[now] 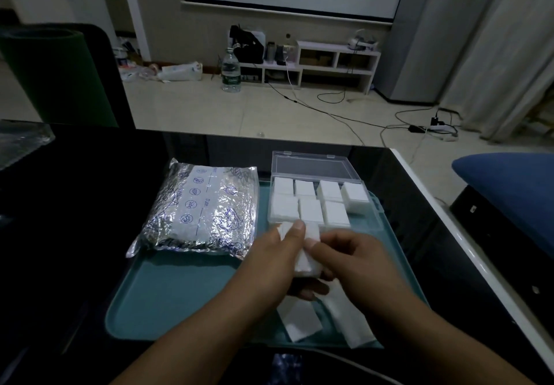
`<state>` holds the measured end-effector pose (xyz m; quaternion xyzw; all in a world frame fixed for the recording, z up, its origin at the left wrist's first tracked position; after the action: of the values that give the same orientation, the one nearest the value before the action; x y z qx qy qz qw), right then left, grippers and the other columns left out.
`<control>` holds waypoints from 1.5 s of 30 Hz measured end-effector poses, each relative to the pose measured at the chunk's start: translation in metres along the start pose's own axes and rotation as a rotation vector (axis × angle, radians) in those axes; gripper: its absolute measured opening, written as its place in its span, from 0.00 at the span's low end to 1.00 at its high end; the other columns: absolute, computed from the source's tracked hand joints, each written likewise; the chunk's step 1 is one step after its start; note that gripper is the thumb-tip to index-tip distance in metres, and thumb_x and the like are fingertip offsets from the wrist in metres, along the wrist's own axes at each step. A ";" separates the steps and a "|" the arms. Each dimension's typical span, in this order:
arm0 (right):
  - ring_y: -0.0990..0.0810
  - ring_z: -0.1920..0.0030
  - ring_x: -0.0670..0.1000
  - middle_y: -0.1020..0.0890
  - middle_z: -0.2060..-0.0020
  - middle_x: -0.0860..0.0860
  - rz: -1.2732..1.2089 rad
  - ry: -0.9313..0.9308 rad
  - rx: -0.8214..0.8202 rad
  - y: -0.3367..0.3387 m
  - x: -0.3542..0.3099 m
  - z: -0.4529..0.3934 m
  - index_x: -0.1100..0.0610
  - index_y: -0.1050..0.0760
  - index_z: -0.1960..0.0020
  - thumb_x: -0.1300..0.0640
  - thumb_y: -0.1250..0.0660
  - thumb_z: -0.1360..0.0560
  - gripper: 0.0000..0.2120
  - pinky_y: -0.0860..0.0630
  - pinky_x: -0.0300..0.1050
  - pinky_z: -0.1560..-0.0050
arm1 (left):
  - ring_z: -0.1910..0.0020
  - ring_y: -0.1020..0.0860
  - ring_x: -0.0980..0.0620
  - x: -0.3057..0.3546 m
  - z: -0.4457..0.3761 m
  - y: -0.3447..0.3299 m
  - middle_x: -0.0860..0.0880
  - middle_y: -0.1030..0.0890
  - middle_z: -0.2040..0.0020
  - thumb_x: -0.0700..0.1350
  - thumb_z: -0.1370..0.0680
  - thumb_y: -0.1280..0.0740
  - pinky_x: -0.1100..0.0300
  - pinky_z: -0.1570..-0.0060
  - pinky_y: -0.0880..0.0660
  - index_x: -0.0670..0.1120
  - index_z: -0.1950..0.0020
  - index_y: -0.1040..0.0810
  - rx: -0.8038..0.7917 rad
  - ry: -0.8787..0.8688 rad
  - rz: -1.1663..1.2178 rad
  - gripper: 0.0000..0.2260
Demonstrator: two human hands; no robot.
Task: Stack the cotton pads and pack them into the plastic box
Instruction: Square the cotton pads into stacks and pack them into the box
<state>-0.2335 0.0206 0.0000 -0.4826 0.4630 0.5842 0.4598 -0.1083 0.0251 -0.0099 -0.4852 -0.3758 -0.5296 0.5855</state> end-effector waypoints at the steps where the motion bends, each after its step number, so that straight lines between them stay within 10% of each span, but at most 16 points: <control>1: 0.23 0.71 0.45 0.17 0.70 0.52 -0.012 -0.002 0.020 0.002 -0.001 -0.001 0.62 0.18 0.61 0.62 0.33 0.24 0.09 0.29 0.33 0.71 | 0.68 0.18 0.43 -0.002 -0.001 0.001 0.42 0.15 0.64 0.50 0.16 0.42 0.59 0.71 0.25 0.43 0.46 0.24 0.001 0.012 -0.039 0.13; 11: 0.28 0.77 0.41 0.18 0.69 0.58 0.264 -0.013 0.049 0.003 0.011 -0.007 0.63 0.18 0.60 0.58 0.39 0.19 0.16 0.33 0.33 0.74 | 0.63 0.16 0.47 -0.012 -0.009 0.019 0.48 0.15 0.62 0.43 0.20 0.34 0.49 0.60 0.18 0.44 0.53 0.16 0.218 -0.181 -0.307 0.08; 16: 0.21 0.66 0.60 0.18 0.62 0.65 0.332 0.000 0.028 -0.005 0.017 -0.010 0.67 0.21 0.57 0.56 0.42 0.19 0.18 0.22 0.58 0.59 | 0.57 0.17 0.47 -0.018 -0.008 0.009 0.48 0.15 0.59 0.50 0.22 0.40 0.43 0.53 0.20 0.46 0.51 0.17 0.187 -0.233 -0.408 0.14; 25: 0.22 0.72 0.40 0.17 0.71 0.48 0.134 0.008 0.078 0.005 0.010 -0.010 0.57 0.17 0.61 0.61 0.35 0.22 0.11 0.29 0.31 0.71 | 0.51 0.18 0.54 -0.014 -0.013 0.011 0.52 0.16 0.50 0.41 0.20 0.35 0.54 0.46 0.21 0.48 0.38 0.20 0.245 -0.281 -0.396 0.11; 35: 0.20 0.67 0.45 0.17 0.60 0.53 0.205 -0.069 0.193 0.033 -0.026 -0.061 0.57 0.19 0.52 0.58 0.31 0.24 0.04 0.28 0.36 0.71 | 0.56 0.21 0.59 0.037 -0.054 0.029 0.55 0.18 0.52 0.47 0.20 0.33 0.65 0.59 0.24 0.53 0.32 0.27 0.356 -0.418 -0.653 0.17; 45: 0.23 0.65 0.45 0.18 0.57 0.53 0.502 -0.250 0.170 0.040 -0.031 -0.160 0.63 0.24 0.45 0.57 0.30 0.24 0.11 0.29 0.38 0.67 | 0.41 0.26 0.49 0.050 -0.129 0.038 0.50 0.22 0.40 0.49 0.18 0.40 0.52 0.40 0.29 0.50 0.34 0.25 0.196 -0.558 -1.423 0.14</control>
<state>-0.2471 -0.1453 0.0174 -0.2370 0.5551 0.6935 0.3933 -0.0729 -0.1138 -0.0008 -0.1881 -0.7764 -0.6009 0.0277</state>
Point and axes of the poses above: each hand's wrist, its own z-axis away from the middle knuckle, its own y-axis out of the back of the hand, x = y × z, the point moved 2 cm from there along -z, towards the middle knuckle
